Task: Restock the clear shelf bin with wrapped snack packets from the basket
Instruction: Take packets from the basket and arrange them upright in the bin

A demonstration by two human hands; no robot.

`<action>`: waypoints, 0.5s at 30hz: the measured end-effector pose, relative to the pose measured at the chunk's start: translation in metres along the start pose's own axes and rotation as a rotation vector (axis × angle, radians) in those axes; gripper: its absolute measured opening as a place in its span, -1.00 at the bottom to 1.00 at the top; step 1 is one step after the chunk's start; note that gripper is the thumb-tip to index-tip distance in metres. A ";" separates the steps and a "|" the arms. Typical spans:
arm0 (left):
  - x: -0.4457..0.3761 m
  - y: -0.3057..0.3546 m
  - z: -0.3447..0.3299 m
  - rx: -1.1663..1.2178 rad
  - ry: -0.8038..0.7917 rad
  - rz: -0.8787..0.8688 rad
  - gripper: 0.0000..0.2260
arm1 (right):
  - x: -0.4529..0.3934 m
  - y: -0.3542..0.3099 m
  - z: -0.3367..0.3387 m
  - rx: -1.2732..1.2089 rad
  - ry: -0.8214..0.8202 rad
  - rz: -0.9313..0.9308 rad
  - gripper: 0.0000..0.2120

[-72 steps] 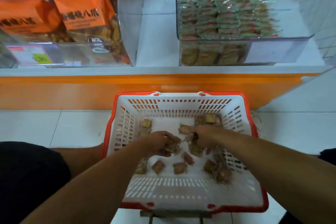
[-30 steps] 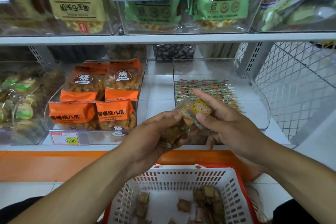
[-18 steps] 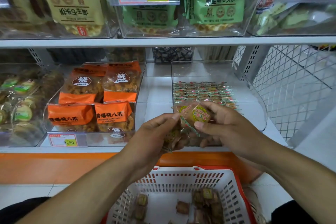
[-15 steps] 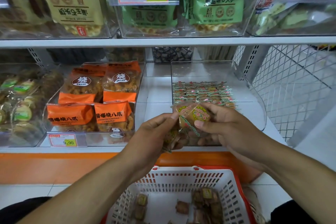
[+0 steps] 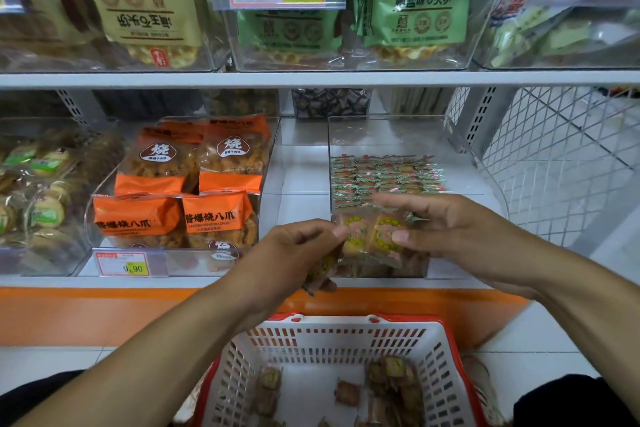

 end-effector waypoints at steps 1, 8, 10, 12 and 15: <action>0.001 0.002 -0.003 -0.049 -0.022 -0.001 -0.68 | -0.001 0.002 -0.005 -0.022 -0.043 -0.018 -0.54; 0.004 0.002 -0.020 -0.132 -0.119 0.015 -0.73 | -0.001 0.013 -0.030 -0.035 -0.241 -0.087 -0.55; 0.003 -0.001 -0.017 -0.058 -0.095 0.022 -0.70 | 0.000 0.010 -0.021 -0.116 -0.185 -0.063 -0.57; 0.002 0.000 -0.008 0.013 -0.037 -0.013 -0.62 | 0.004 0.009 -0.008 -0.220 -0.132 -0.053 -0.57; 0.004 0.006 0.005 0.041 0.063 -0.050 -0.45 | 0.008 0.006 0.002 -0.291 -0.114 -0.050 -0.52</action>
Point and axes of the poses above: each hand's wrist, its own x-axis away from the middle knuckle, its own z-axis out of the back of the hand, y = z × x, the point moved 10 cm from there along -x, towards the middle knuckle, and after that the axes turned 10 degrees about -y, right-handed, at the moved point
